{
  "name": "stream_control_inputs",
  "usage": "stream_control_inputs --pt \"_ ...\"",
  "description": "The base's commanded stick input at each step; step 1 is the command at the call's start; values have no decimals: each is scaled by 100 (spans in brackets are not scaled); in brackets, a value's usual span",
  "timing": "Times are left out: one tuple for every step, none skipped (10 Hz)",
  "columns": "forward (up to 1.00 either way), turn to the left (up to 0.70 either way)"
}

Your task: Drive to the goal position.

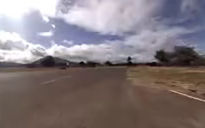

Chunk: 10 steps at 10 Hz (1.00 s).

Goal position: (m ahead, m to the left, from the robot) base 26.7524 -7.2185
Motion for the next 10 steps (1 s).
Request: stream_control_inputs --pt "70 0" --pt "70 0" --pt "70 0" --pt "70 0" --pt "70 0" --pt "70 0" --pt "70 0" --pt "70 0" --pt "70 0" --pt "70 0"
